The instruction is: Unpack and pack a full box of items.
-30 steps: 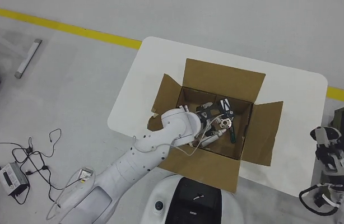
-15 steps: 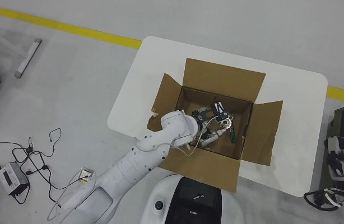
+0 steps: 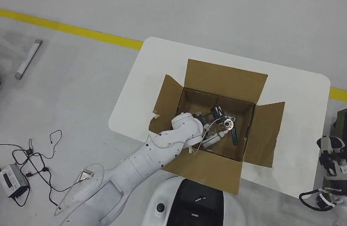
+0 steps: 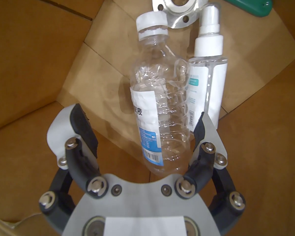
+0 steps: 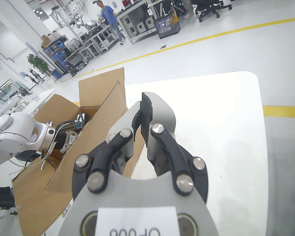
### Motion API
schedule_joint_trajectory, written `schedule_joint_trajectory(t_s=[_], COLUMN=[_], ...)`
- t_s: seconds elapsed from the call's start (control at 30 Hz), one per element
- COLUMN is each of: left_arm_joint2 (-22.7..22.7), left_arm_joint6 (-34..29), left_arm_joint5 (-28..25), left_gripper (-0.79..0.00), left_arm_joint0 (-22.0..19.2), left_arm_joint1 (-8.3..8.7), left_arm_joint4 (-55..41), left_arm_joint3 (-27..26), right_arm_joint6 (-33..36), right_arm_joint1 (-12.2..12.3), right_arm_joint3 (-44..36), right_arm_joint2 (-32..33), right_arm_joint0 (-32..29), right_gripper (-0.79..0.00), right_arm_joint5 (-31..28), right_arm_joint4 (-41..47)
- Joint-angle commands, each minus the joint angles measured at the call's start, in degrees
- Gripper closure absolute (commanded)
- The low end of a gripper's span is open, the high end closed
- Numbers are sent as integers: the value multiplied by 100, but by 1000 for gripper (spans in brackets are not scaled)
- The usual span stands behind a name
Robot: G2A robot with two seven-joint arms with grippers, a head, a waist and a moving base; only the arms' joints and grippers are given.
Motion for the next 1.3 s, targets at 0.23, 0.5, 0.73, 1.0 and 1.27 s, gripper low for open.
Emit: schedule_joint_trajectory(t_s=[0.23,0.5,0.73,1.0,1.27], left_arm_joint2=[228,271,188,-314,-1345], left_arm_joint6=[-68,-23,-41,42,-436], left_arm_joint5=[-23,-10,-13,75,-46], left_gripper=[-785,-425,0,0,0], left_arm_joint0=[-175,-286,-285,-183,271], left_arm_joint1=[-207,-325,-361,-274,29], left_arm_joint4=[-123,-134,-165,-415,-462], left_arm_joint3=[478,718,764,229,-1716], right_arm_joint6=[24,20,43,65,102], right_arm_joint1=[-20,-39,-53,-68,-82], right_arm_joint3=[20,25,23,14,4], right_arm_joint2=[-24,-19,-26,-53,-76], right_arm_joint0=[27,24,36,67,87], right_gripper=[0,0,0,0,0], right_arm_joint5=[-27,-39,-74,-80,-84], right_arm_joint4=[-18,10,42,31,43])
